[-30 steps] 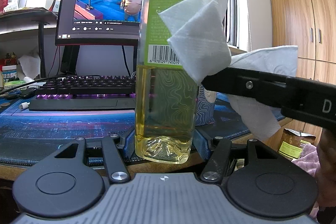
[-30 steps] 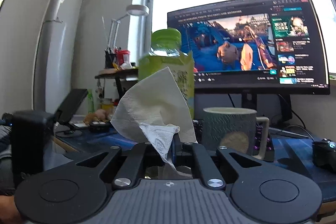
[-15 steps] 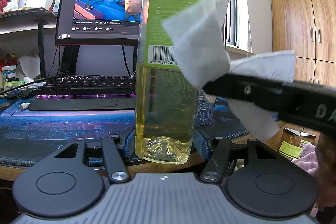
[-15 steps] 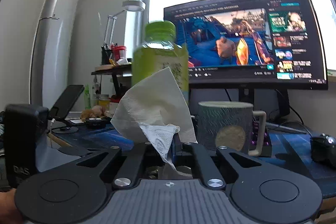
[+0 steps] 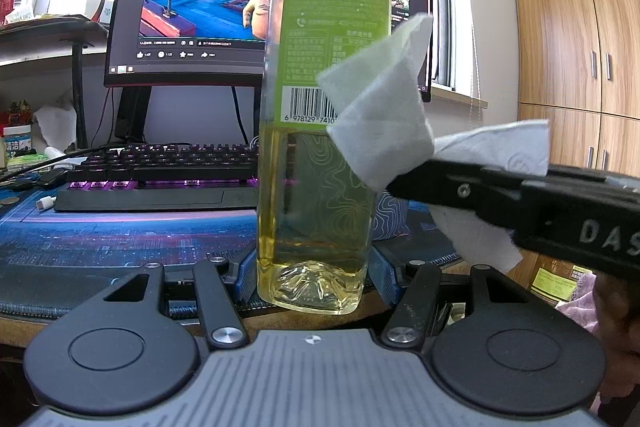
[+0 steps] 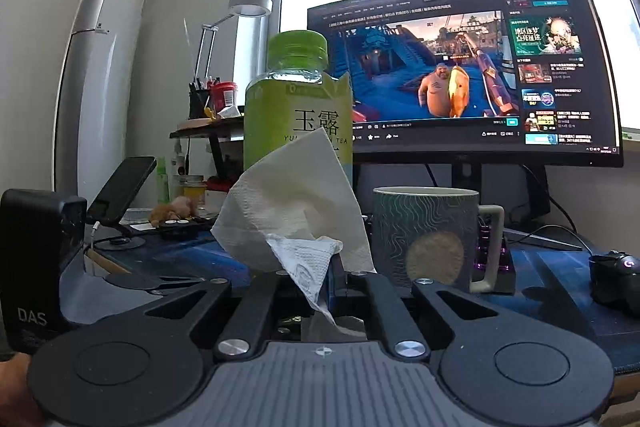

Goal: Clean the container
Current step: 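Wipe the bottle near its label again with the tissue in the right gripper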

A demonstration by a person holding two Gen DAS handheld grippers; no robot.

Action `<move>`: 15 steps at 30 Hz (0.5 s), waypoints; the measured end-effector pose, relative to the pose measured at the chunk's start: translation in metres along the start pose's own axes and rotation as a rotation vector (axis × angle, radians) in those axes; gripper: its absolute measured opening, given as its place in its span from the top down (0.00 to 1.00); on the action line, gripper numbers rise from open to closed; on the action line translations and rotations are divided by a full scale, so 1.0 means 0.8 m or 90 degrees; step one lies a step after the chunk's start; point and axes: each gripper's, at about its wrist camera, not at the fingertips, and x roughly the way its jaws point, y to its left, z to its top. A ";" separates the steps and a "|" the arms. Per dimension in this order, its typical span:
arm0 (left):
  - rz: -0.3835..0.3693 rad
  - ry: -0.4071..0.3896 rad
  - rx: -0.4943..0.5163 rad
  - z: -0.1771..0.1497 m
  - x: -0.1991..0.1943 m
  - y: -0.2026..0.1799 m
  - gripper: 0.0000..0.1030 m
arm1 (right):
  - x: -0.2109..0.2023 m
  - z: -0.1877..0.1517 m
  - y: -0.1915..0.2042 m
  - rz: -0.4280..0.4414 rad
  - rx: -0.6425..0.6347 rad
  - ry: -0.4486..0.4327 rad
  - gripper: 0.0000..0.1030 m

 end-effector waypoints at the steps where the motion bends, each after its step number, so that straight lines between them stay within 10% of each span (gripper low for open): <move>1: 0.000 0.000 -0.001 0.000 0.000 0.000 0.41 | -0.001 0.001 0.001 0.002 -0.003 -0.002 0.94; 15: 0.000 -0.002 -0.003 -0.001 0.000 0.001 0.41 | -0.005 0.004 0.004 0.013 -0.001 -0.013 0.94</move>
